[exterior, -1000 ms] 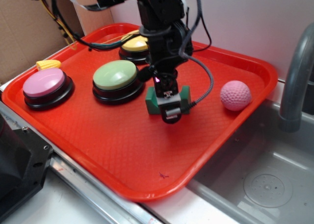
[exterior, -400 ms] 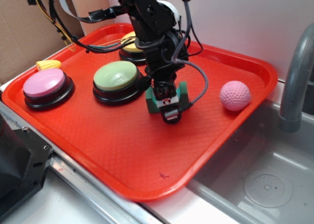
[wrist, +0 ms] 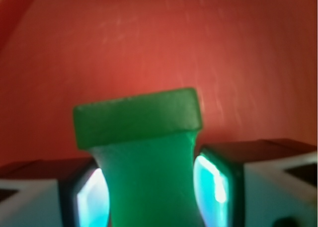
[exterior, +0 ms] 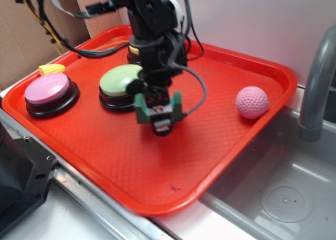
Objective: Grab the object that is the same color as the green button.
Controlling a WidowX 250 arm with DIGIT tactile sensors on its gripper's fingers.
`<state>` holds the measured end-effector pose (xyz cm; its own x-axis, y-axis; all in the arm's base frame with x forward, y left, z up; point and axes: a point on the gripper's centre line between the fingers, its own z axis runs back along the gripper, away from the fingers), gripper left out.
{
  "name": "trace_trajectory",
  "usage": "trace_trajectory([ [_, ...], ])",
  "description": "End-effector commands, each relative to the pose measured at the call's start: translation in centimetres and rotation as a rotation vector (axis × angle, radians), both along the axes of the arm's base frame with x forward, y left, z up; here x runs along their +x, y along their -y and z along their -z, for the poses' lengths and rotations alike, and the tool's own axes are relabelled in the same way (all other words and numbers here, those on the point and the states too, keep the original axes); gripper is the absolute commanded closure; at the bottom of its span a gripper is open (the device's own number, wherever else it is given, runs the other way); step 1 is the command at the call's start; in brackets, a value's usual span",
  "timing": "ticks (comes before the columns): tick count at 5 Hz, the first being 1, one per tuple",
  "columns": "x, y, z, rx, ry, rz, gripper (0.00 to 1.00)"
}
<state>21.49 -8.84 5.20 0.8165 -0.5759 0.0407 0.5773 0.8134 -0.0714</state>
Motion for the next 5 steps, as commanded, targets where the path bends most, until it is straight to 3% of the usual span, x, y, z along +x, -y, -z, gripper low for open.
trace_trajectory([
  [1,-1.4,1.0,-6.6,0.048,0.02,-0.124,1.0],
  [2,-2.3,-0.3,-8.5,0.072,0.034,-0.252,1.0],
  [3,-1.4,-0.4,-7.3,0.061,0.0,-0.243,1.0],
  [5,-3.0,-2.2,-7.9,0.015,0.003,-0.376,1.0],
])
